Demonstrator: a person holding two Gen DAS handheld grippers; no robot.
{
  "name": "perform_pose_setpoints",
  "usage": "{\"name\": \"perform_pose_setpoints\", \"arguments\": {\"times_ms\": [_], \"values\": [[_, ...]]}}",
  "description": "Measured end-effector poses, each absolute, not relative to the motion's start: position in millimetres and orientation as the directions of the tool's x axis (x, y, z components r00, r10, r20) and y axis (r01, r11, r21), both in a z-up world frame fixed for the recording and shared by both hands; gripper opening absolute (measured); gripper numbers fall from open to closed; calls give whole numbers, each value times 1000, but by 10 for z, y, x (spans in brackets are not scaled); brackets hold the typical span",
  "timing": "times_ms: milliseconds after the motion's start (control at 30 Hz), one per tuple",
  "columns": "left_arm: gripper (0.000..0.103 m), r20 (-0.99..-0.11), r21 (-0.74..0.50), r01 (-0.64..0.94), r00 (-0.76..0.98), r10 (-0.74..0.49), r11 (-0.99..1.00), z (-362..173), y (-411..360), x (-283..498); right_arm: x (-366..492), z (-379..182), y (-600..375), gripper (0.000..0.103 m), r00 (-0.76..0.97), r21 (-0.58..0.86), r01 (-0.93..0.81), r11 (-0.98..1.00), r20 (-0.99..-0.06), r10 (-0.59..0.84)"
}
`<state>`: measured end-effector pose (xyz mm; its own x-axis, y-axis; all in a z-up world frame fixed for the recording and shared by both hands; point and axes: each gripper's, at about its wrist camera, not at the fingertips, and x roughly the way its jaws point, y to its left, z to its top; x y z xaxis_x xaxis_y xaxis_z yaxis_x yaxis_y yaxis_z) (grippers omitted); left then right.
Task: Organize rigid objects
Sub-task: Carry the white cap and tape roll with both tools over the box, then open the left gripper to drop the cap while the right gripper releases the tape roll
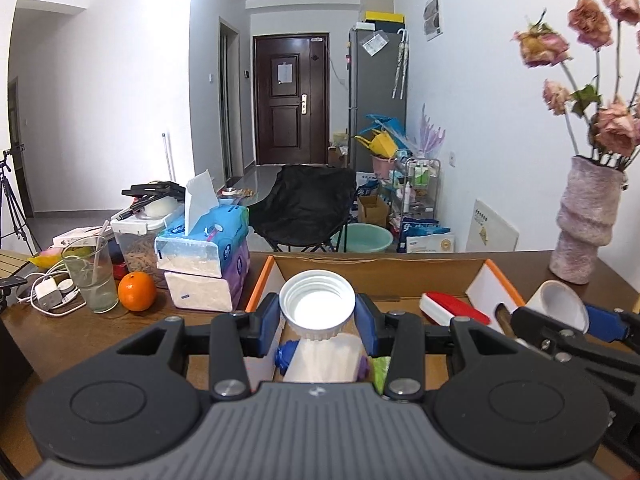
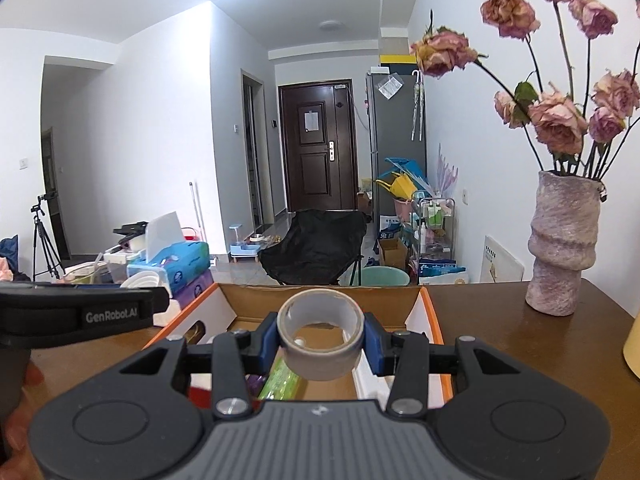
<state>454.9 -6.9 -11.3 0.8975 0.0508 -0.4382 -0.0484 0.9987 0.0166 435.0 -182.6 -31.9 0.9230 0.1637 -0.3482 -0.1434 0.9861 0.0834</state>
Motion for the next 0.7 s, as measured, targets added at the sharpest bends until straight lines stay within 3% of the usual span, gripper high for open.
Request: {"name": "perform_pose_setpoints", "arguments": {"times_ms": [333,700], "values": [[42,-504,-46,-116,860,77,992,-446,69,5166,4921,-477,-1821,42,912,86,-146,986,-374,168],[42,-530,-4,-116,843,96,993,-696,20,5441,5228,-754,-1819,42,902,96,-154,983,-392,179]]}}
